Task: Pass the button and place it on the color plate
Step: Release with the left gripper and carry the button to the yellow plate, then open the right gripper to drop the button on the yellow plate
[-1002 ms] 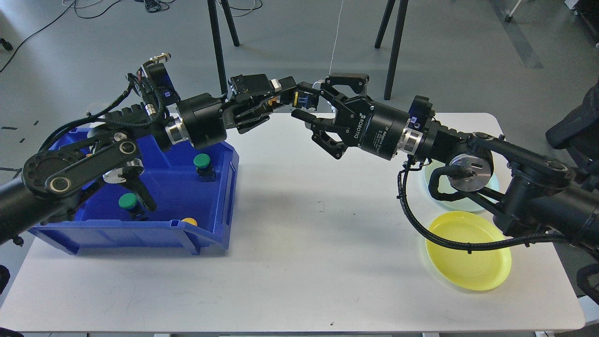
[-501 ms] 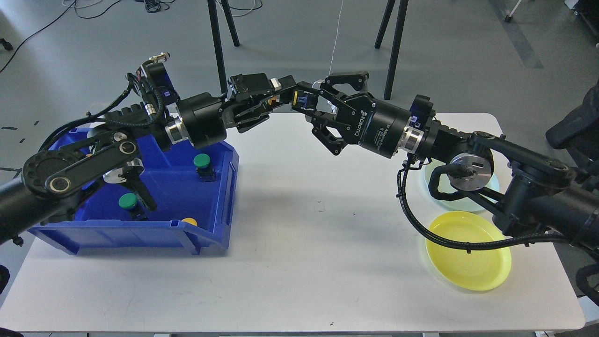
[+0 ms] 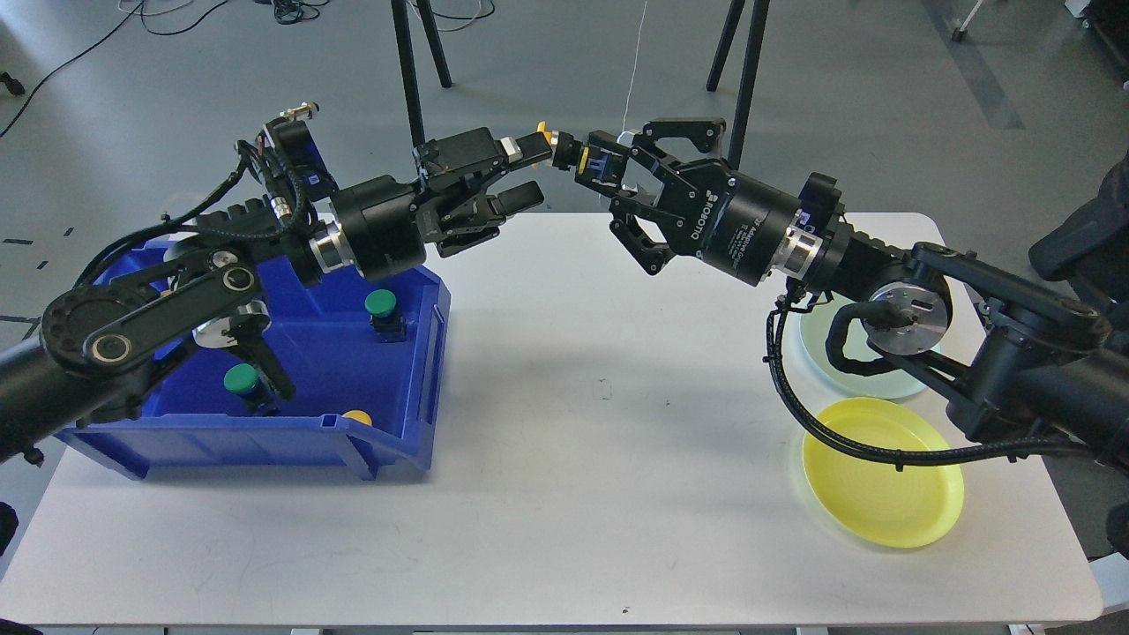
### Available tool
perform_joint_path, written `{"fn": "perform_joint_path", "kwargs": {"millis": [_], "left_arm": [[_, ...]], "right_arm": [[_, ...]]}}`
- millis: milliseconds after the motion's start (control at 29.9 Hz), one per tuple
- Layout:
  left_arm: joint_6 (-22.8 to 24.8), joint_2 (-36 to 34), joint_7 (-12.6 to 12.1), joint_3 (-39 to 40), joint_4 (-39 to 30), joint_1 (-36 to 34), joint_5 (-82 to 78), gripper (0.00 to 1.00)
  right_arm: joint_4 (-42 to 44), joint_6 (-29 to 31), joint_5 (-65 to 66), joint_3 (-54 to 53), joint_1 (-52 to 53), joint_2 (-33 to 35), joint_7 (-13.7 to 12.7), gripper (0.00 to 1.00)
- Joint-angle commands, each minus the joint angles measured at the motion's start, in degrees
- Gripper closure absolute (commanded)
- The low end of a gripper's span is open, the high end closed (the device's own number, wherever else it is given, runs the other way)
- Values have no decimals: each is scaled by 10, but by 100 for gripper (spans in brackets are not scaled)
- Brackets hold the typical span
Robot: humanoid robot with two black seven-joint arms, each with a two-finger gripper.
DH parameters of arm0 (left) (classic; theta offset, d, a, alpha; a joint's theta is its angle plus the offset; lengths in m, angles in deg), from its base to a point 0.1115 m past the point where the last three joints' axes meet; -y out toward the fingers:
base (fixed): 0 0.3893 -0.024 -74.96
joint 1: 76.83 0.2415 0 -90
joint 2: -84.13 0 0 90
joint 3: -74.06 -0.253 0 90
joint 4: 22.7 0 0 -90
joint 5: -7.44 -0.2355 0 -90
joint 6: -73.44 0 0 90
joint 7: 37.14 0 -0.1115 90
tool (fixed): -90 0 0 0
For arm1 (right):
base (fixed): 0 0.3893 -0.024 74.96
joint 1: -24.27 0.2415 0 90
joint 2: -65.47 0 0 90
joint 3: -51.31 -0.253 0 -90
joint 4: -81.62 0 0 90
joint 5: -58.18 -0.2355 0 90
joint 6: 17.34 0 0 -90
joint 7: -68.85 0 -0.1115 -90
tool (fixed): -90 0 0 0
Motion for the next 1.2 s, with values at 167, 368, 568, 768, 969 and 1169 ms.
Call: {"fn": "perform_joint_path", "kwargs": {"millis": [167,368,568,768,969,1169], "left_arm": [[-7,-42,0,3,-1,-1,-2,17],[1,-146,0,-5,-8,-10,-58,16],[25,-246,0,-46,-21,-26,-289,16],[26,-257,0,-72,35,-20,-493,16],[24,-248,0,-112,108,-11,-621,16],[21,-246,0,-111,129,16,-620,16]], "right_arm": [[-30,0,-2,-122,-214,139,-3,99],[-116,-73,-3,-150,-378,232,0,100],[-132,-164,-8,-151,-461,239,5,100],[-131,-185,-93,-151,-479,223,11,99],[-130,-179,-105,-151,-512,223,48,80],[-130,-178,-107,-151,-518,223,53,52]]}}
